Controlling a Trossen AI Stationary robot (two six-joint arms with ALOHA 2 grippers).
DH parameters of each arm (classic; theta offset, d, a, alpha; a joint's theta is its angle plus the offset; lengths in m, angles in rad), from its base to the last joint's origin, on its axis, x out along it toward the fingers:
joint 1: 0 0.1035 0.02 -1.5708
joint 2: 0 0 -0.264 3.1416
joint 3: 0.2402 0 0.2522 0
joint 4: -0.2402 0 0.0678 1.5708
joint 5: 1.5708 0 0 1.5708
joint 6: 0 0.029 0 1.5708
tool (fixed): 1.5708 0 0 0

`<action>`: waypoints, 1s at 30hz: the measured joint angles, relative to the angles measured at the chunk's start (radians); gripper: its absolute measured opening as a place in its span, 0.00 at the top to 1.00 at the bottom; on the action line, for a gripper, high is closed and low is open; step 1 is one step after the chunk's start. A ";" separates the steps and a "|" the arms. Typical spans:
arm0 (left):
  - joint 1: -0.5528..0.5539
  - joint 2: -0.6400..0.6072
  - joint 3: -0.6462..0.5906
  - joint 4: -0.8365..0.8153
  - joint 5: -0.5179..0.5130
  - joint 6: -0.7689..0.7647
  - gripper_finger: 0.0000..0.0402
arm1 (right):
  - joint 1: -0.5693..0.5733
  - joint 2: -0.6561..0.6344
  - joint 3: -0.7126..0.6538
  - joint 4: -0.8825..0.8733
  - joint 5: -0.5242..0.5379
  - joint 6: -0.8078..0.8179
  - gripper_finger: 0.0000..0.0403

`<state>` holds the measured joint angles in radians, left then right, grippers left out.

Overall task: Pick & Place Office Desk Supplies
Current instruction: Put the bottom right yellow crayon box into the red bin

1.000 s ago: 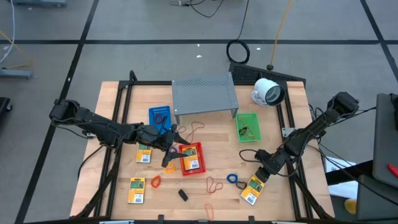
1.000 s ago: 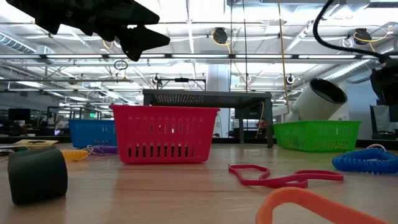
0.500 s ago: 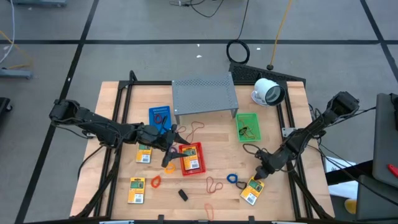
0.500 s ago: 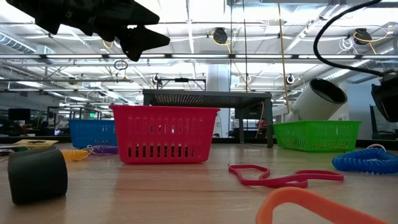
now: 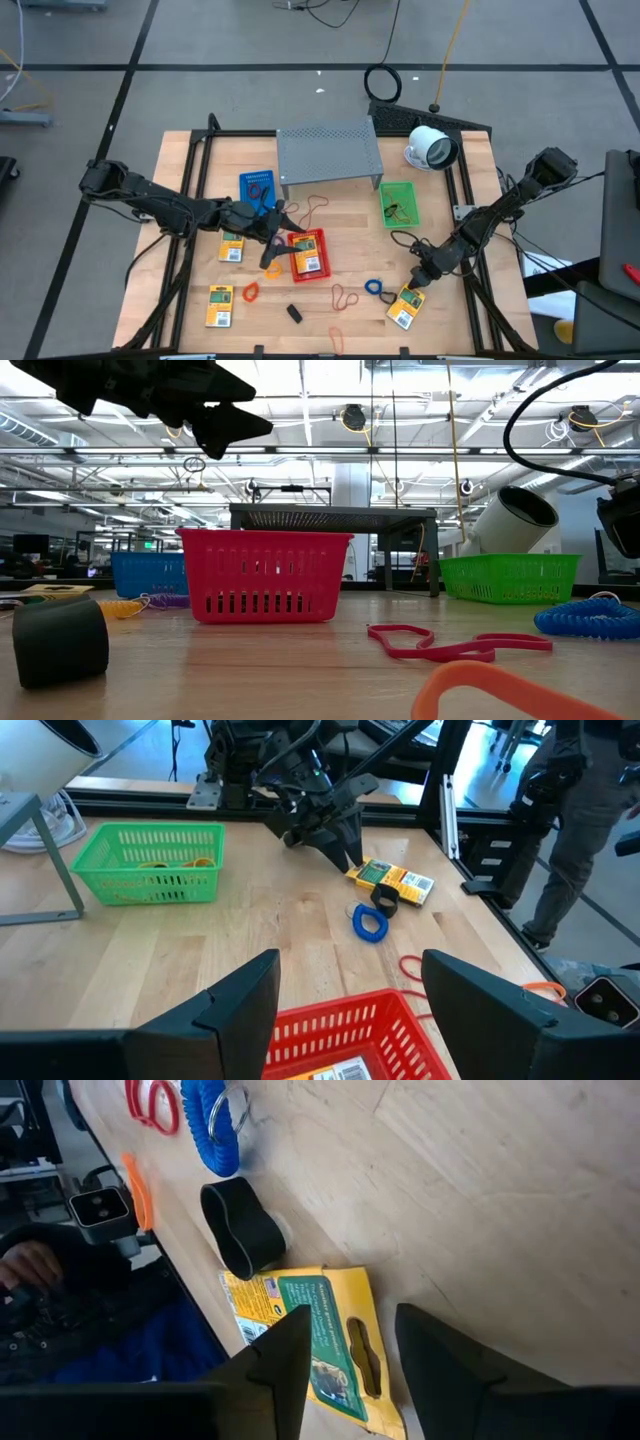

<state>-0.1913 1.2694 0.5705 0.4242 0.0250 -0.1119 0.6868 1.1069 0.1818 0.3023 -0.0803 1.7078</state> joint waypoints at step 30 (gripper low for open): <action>0.000 0.000 0.000 -0.013 0.001 -0.007 0.36 | 0.035 0.106 0.039 0.026 -0.006 0.034 0.99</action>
<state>-0.1917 1.2694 0.5705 0.4109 0.0260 -0.1184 0.7219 1.2125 0.2207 0.3282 -0.0865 1.7420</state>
